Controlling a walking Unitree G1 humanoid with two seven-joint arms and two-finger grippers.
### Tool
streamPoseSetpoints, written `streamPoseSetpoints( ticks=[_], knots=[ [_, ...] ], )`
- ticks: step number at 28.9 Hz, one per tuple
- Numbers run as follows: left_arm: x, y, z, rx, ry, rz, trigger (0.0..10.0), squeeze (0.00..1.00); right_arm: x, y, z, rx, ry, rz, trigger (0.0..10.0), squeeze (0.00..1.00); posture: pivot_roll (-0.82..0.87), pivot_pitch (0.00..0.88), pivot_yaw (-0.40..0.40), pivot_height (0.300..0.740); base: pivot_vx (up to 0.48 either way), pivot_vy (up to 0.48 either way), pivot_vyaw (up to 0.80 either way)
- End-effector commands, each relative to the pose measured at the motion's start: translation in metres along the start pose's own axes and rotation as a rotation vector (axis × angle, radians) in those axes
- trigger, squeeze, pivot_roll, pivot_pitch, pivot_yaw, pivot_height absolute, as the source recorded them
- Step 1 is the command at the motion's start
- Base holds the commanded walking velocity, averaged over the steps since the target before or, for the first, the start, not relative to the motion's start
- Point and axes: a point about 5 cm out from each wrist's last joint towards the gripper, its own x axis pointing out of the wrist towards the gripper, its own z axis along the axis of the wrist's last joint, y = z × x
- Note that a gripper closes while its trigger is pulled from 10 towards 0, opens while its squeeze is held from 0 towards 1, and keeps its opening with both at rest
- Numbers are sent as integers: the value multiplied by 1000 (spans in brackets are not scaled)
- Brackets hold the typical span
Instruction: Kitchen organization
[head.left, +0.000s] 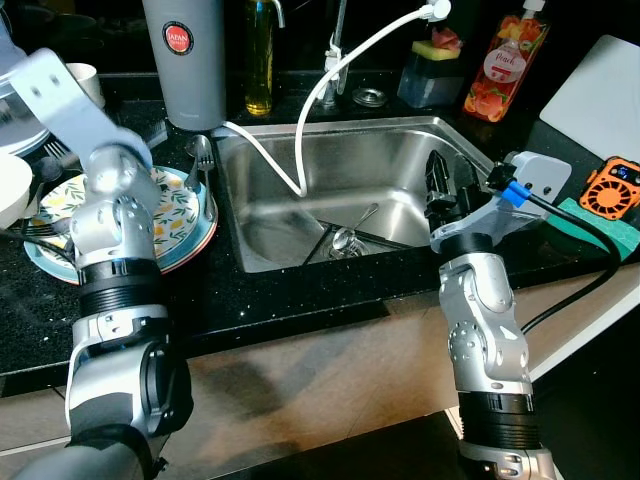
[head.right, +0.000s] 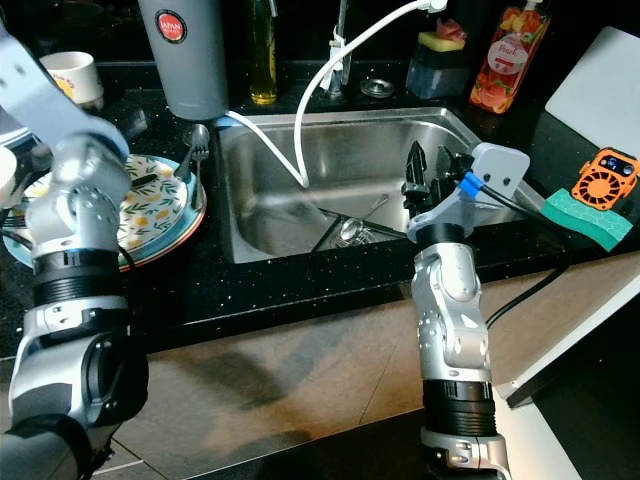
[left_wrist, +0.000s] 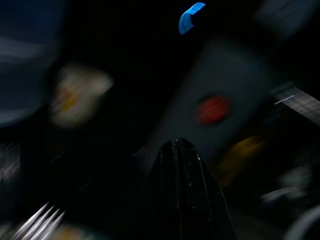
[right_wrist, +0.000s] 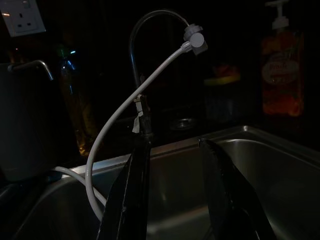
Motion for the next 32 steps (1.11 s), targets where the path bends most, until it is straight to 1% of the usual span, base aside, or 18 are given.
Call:
streamPoseSetpoints(
  ticks=[1, 2, 3, 6, 8, 9, 12, 15, 16, 22, 23, 24, 25, 26, 27, 29, 30, 32],
  knots=[
    [-4, -22, 2, -33, -3, -123, 10000, 0, 0, -2, 1, -3, 2, -8, 10000, 0, 52, 44, -59, 740, 0, 0, 0],
    [-6, -29, 1, -41, 10, -172, 10000, 0, 0, -2, 1, -4, 1, -9, 10000, 0, 52, 44, -59, 740, 0, 0, 0],
    [-15, -47, -11, -26, 55, -288, 10000, 0, 0, -3, 2, -5, -5, -16, 10000, 0, 50, 37, -53, 740, 0, 0, 0],
    [-25, -61, -26, -49, 131, -387, 10000, 0, 0, -5, 3, -6, -8, -22, 10000, 0, 54, 37, -52, 740, 0, 0, 0],
    [-39, -74, -51, 8, 225, -456, 10000, 0, 0, -5, 3, -7, -7, -22, 10000, 0, 48, 39, -48, 740, 0, 0, 0],
    [-50, -81, -68, 78, 275, -503, 10000, 0, 0, -3, 3, -7, -8, -21, 10000, 0, 40, 42, -48, 740, 0, 0, 0],
    [-53, -84, -74, 111, 290, -523, 10000, 0, 0, -3, 3, -6, -9, -20, 10000, 0, 30, 44, -46, 740, 0, 0, 0],
    [-58, -82, -91, 199, 327, -529, 10000, 0, -3, -4, 4, -14, -9, -26, 10000, 0, 30, 44, -46, 740, 0, 0, 0],
    [-58, -81, -92, 191, 339, -519, 10000, 1000, -4, -7, 4, -17, -6, -32, 10000, 0, 26, 45, -44, 740, 0, 0, 0],
    [-61, -79, -96, 176, 369, -546, 10000, 1000, -5, -9, 3, -20, -1, -39, 10000, 0, 35, 47, -43, 740, 0, 0, 0],
    [-63, -80, -96, 229, 369, -588, 10000, 1000, -5, -7, 2, -16, -3, -37, 10000, 0, 39, 44, -40, 740, 0, 0, 0],
    [-61, -79, -93, 324, 338, -623, 10000, 671, -3, -5, 2, -10, -4, -33, 10000, 0, 43, 42, -43, 740, 0, 0, 0],
    [-58, -77, -91, 399, 314, -633, 10000, 0, -3, -3, 2, -7, -6, -29, 10000, 0, 43, 42, -43, 740, 0, 0, 0],
    [-55, -75, -88, 446, 298, -636, 10000, 0, -2, -2, 2, -4, -6, -26, 10000, 0, 43, 42, -43, 740, 0, 0, 0],
    [-55, -75, -88, 446, 298, -636, 10000, 0, -2, -2, 2, -4, -6, -26, 10000, 0, 43, 42, -43, 740, 0, 0, 0],
    [-34, -56, -86, 476, 347, -498, 10000, 0, -1, -1, 1, -4, -3, -20, 10000, 0, 55, 37, -45, 740, 0, 0, 0],
    [-34, -56, -86, 476, 347, -498, 10000, 0, -1, -1, 1, -4, -3, -20, 10000, 0, 55, 37, -45, 740, 0, 0, 0],
    [-16, -40, -87, 509, 402, -384, 10000, 0, -1, -1, 1, -5, -1, -14, 10000, 0, 58, 36, -45, 740, 0, 0, 0]
  ],
)
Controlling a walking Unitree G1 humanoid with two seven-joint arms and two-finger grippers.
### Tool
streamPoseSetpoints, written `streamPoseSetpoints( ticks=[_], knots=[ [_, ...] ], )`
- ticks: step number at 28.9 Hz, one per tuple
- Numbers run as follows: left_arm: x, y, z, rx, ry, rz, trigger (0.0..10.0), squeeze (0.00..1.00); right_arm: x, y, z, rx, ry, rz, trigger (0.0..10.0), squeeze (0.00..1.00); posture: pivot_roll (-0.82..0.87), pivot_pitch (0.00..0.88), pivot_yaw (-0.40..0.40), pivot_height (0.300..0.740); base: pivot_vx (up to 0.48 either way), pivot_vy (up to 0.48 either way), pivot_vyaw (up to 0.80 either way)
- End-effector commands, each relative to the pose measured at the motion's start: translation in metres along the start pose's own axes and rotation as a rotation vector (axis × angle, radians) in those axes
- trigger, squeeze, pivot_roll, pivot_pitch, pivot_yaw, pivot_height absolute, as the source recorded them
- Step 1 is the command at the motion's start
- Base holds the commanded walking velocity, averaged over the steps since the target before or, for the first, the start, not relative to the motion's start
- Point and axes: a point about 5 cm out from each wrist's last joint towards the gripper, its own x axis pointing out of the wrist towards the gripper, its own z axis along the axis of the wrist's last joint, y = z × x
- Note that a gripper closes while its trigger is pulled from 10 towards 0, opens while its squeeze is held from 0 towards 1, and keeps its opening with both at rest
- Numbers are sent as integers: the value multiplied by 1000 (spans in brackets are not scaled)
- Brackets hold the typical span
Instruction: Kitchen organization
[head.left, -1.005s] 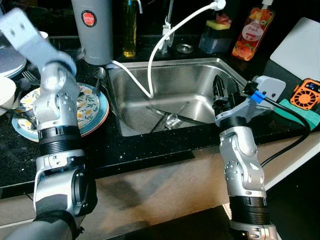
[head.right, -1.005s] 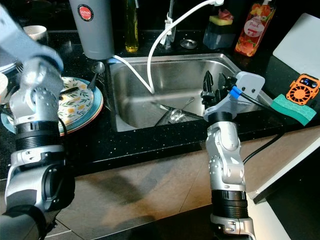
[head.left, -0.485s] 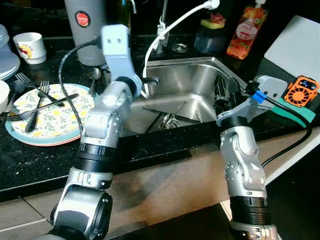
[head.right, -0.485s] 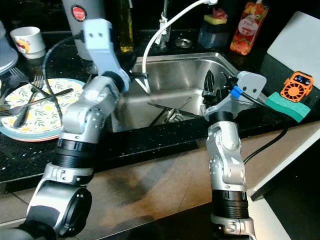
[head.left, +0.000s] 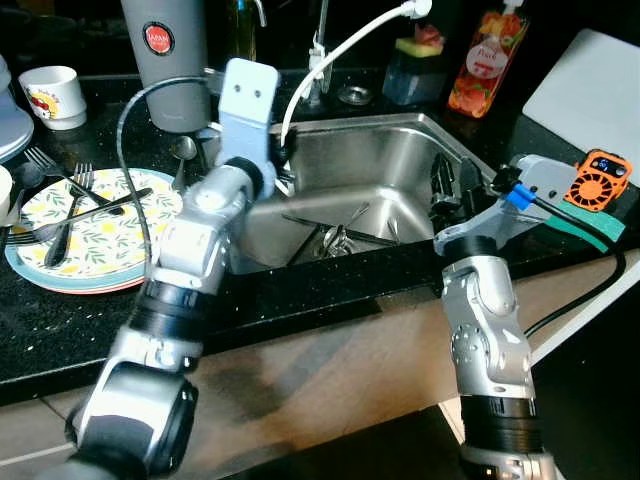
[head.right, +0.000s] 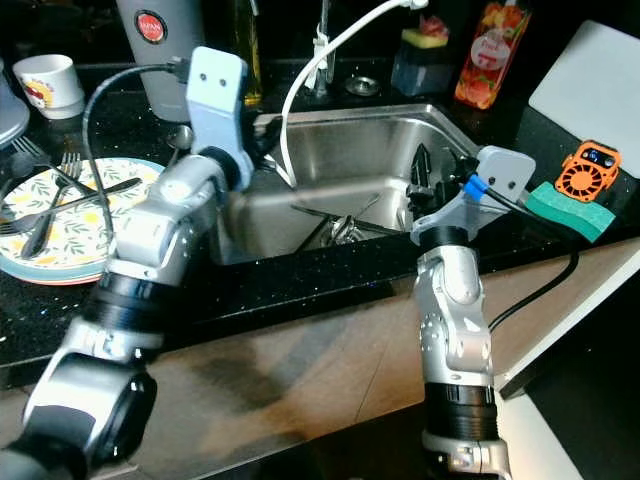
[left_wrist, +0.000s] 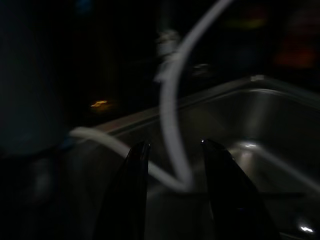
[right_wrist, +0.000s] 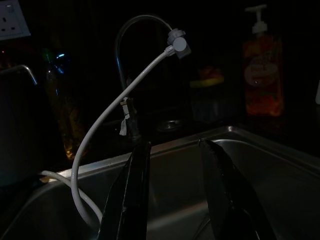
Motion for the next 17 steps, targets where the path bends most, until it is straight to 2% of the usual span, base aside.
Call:
streamPoseSetpoints(
  ticks=[1, 4, 5, 6, 7, 8, 9, 13, 15, 16, 17],
  knots=[
    [4, 11, -7, 5, 61, 49, 10000, 0, 1, 0, 0, -1, -2, 1, 10000, 0, 58, 36, -45, 740, 0, 0, 0],
    [14, 38, -15, 89, 172, 131, 10000, 0, 2, 5, 4, 2, -17, 25, 10000, 0, 46, 30, -18, 740, 0, 0, 0],
    [14, 38, -15, 89, 172, 131, 10000, 0, 2, 5, 4, 2, -17, 25, 10000, 0, 46, 30, -18, 740, 0, 0, 0],
    [14, 44, -16, 159, 179, 141, 10000, 0, 1, 6, 6, 1, -24, 29, 10000, 0, 39, 30, -6, 740, 0, 0, 0],
    [14, 44, -16, 159, 179, 141, 10000, 0, 1, 6, 6, 1, -24, 29, 10000, 0, 39, 30, -6, 740, 0, 0, 0],
    [12, 49, -15, 232, 176, 143, 10000, 843, 0, 6, 8, -1, -29, 30, 10000, 0, 31, 30, 4, 740, 0, 0, 0],
    [7, 56, -9, 358, 147, 118, 10000, 1000, -2, 3, 8, -7, -31, 19, 10000, 0, 31, 32, 5, 740, 0, 0, 0],
    [-27, 90, 28, 693, 65, -21, 10000, 1000, -9, -8, 4, -18, -11, -18, 10000, 0, 69, 44, -12, 740, 0, 0, 0],
    [-37, 102, 41, 814, 71, -56, 10000, 1000, -9, -7, 2, -17, -3, -14, 10000, 0, 82, 45, -19, 740, 0, 0, 0],
    [-39, 105, 43, 845, 78, -67, 10000, 1000, -8, -7, 2, -16, -1, -12, 10000, 0, 82, 45, -19, 740, 0, 0, 0],
    [-45, 111, 45, 932, 103, -115, 10000, 980, -6, -4, 1, -11, -1, 0, 10000, 0, 91, 42, -22, 740, 0, 0, 0]
  ],
)
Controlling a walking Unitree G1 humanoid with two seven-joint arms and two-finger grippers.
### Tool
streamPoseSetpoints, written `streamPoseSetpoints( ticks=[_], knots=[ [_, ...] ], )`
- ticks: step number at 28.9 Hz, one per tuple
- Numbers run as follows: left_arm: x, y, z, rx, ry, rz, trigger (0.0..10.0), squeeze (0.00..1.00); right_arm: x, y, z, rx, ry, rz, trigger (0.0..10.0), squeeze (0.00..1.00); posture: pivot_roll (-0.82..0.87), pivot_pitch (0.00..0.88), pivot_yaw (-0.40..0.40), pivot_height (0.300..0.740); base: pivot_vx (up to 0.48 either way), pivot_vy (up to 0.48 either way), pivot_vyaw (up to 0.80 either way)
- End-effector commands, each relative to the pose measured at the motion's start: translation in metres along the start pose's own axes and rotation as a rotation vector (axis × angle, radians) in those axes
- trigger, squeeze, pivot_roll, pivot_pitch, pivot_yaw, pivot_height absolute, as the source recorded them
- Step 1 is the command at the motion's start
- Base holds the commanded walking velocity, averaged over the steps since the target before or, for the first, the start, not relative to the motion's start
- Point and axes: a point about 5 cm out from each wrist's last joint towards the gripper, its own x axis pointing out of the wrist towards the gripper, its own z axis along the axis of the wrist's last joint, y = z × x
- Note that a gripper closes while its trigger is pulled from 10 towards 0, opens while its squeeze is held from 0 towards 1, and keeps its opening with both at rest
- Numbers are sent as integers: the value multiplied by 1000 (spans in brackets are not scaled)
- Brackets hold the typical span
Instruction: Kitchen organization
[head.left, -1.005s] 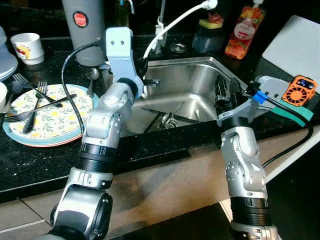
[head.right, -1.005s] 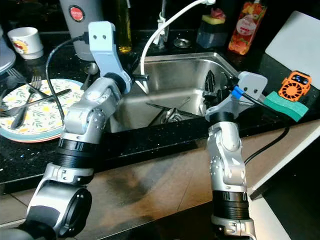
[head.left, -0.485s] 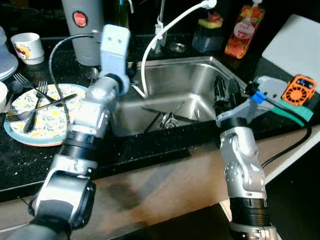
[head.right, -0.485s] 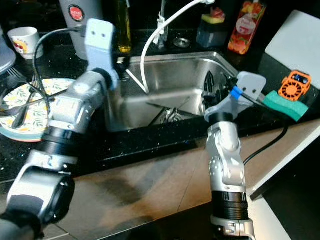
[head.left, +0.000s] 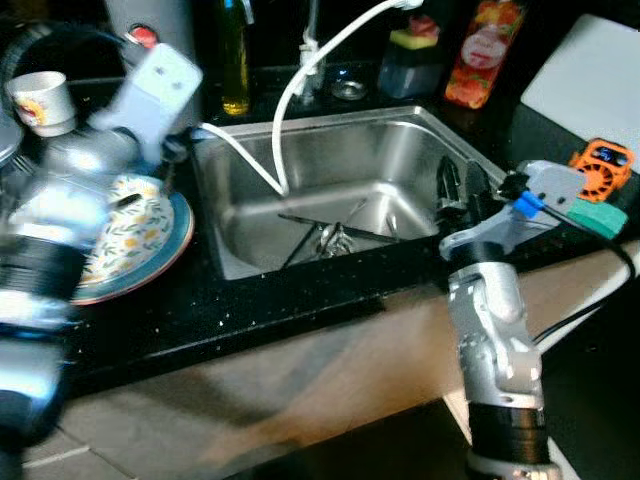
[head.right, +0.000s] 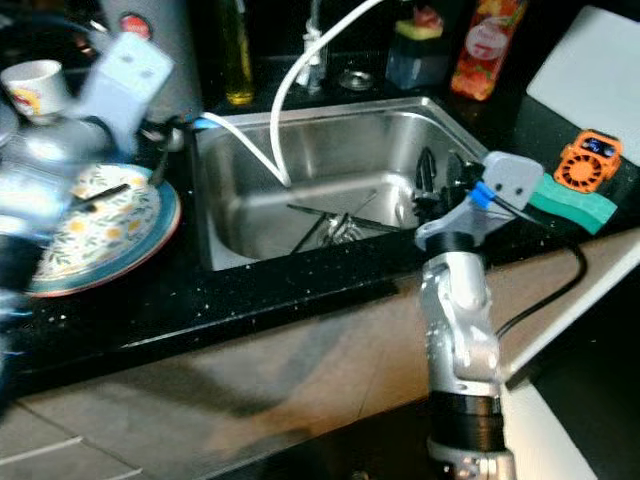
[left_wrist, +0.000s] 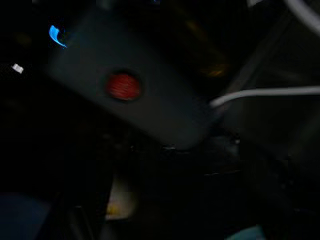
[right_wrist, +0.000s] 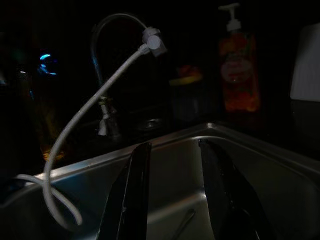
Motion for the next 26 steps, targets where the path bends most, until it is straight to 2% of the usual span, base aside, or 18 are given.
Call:
streamPoseSetpoints(
  ticks=[1, 2, 4, 7, 9, 12, 13, 15, 16, 20, 22, 26],
  knots=[
    [-5, -3, 2, 125, -14, -92, 10000, 980, 2, 6, -2, 12, 8, 18, 10000, 0, 91, 42, -22, 740, 0, 0, 0],
    [-10, 1, -1, 202, -7, -151, 10000, 0, 5, 9, -2, 18, 7, 29, 10000, 0, 97, 40, -27, 740, 0, 0, 0],
    [-20, 4, -10, 314, -1, -274, 10000, 0, 8, 14, -2, 27, 4, 48, 10000, 0, 102, 39, -31, 740, 0, 0, 0],
    [-24, 2, -24, 369, -2, -376, 10000, 0, 9, 17, -2, 31, 2, 58, 10000, 0, 101, 38, -31, 740, 0, 0, 0],
    [-19, -6, -36, 343, 20, -396, 10000, 0, 8, 16, -2, 30, 3, 56, 10000, 0, 99, 39, -26, 740, 0, 0, 0],
    [-16, -31, -52, 340, 69, -472, 10000, 0, 6, 13, -4, 29, 6, 35, 10000, 0, 95, 39, -16, 740, 0, 0, 0],
    [-16, -31, -52, 340, 69, -472, 10000, 0, 6, 13, -4, 29, 6, 35, 10000, 0, 95, 39, -16, 740, 0, 0, 0],
    [-13, -47, -55, 319, 58, -524, 10000, 0, 4, 12, -4, 28, 7, 25, 10000, 0, 86, 42, -9, 740, 0, 0, 0],
    [-10, -58, -58, 345, 30, -542, 10000, 0, 3, 11, -4, 25, 7, 23, 10000, 0, 70, 45, -7, 740, 0, 0, 0],
    [-12, -62, -62, 416, -20, -524, 10000, 0, 2, 8, -3, 16, 7, 18, 10000, 0, 65, 44, -2, 740, 0, 0, 0],
    [-17, -60, -61, 426, -74, -493, 10000, 0, 0, 6, -3, 13, 6, 9, 10000, 0, 70, 36, 11, 740, 0, 0, 0],
    [-22, -57, -61, 449, -92, -473, 10000, 0, -1, 6, -5, 16, 8, -1, 10000, 0, 79, 28, 18, 740, 0, 0, 0]
  ],
)
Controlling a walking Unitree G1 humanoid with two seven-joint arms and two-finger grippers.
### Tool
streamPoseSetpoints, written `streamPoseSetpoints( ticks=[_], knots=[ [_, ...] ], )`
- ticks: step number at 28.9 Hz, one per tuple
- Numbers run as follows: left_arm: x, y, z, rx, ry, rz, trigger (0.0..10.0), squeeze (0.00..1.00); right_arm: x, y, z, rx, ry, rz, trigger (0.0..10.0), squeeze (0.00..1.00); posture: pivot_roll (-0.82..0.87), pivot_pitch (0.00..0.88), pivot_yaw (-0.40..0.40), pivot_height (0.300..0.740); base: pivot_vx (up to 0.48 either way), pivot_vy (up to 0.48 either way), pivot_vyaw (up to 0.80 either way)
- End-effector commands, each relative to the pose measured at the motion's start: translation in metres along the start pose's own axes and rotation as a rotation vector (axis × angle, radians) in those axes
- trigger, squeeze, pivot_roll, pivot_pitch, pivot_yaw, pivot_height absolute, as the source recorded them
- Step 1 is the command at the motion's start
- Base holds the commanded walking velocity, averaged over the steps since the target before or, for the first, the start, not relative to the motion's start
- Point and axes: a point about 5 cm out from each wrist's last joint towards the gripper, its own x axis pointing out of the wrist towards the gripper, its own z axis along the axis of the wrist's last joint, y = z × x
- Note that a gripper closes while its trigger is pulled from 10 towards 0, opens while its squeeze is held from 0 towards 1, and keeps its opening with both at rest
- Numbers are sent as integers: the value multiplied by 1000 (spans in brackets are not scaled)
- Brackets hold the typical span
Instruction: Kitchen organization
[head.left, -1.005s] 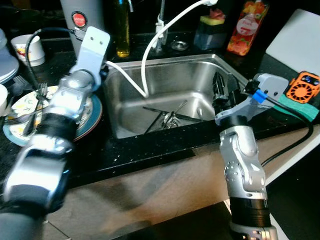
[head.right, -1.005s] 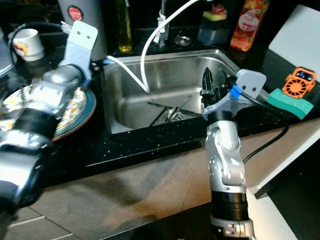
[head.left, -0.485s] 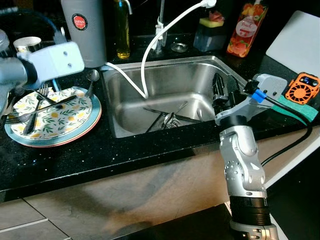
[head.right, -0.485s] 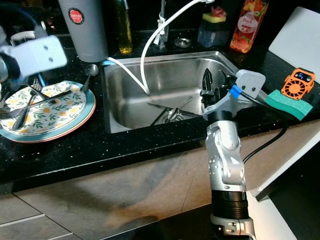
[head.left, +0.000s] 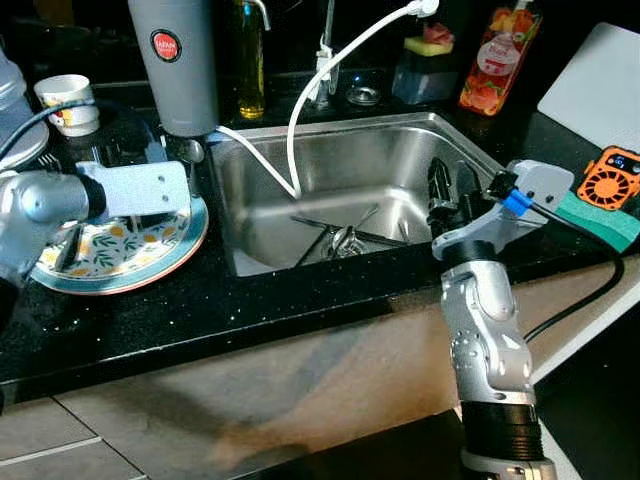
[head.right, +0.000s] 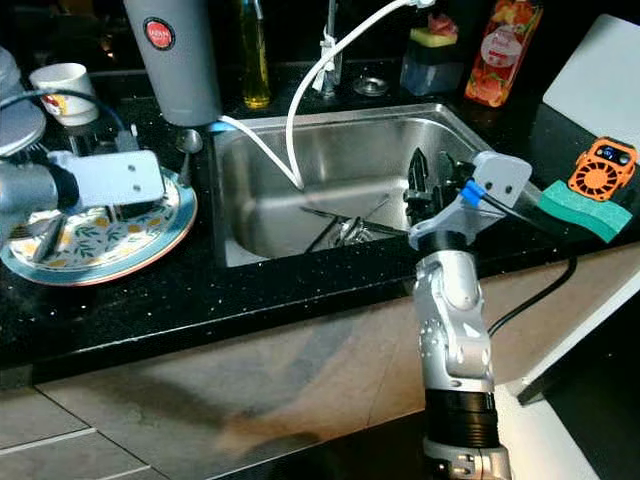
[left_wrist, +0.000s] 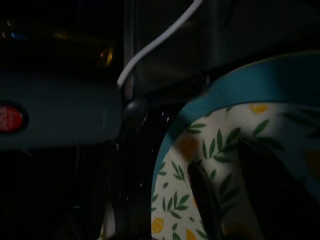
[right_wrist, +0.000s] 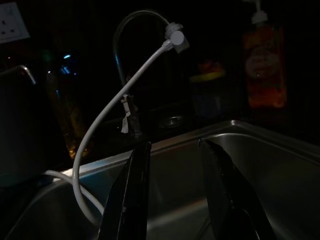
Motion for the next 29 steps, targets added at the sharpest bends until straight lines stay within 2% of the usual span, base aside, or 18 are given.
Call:
streamPoseSetpoints(
  ticks=[1, 9, 15, 17, 19, 21, 23, 24, 29],
  knots=[
    [-9, -2, -4, 40, 8, -6, 10000, 0, -3, -1, -2, 1, -3, -18, 10000, 0, 81, 25, 20, 740, 0, 0, 0],
    [-15, 3, -15, 116, 39, 90, 10000, 0, -4, 3, -9, 16, 11, -15, 10000, 0, 95, 0, 19, 740, 0, 0, 0],
    [-13, -1, -17, 102, 40, 148, 10000, 0, -3, 2, -11, 16, 13, -15, 10000, 0, 91, 0, 16, 740, 0, 0, 0],
    [-14, 9, -19, 38, 51, 276, 10000, 0, -2, 0, -11, 11, 4, -24, 10000, 0, 82, 0, 36, 740, 0, 0, 0],
    [-14, 14, -21, 22, 60, 327, 10000, 0, -1, -1, -11, 11, -2, -29, 10000, 0, 82, 0, 38, 740, 0, 0, 0],
    [-15, 24, -21, -17, 64, 438, 10000, 0, 1, -3, -10, 9, -15, -40, 10000, 0, 82, 0, 47, 740, 0, 0, 0],
    [-15, 28, -21, -36, 64, 479, 10000, 0, 2, -3, -10, 9, -20, -44, 10000, 0, 83, 0, 50, 740, 0, 0, 0],
    [-16, 39, -20, -97, 53, 590, 10000, 0, 6, -4, -9, 10, -35, -52, 10000, 0, 87, 0, 52, 740, 0, 0, 0],
    [-21, 48, -20, -155, 48, 688, 10000, 0, 7, -4, -9, 11, -42, -54, 10000, 0, 89, 0, 52, 740, 0, 0, 0]
  ],
)
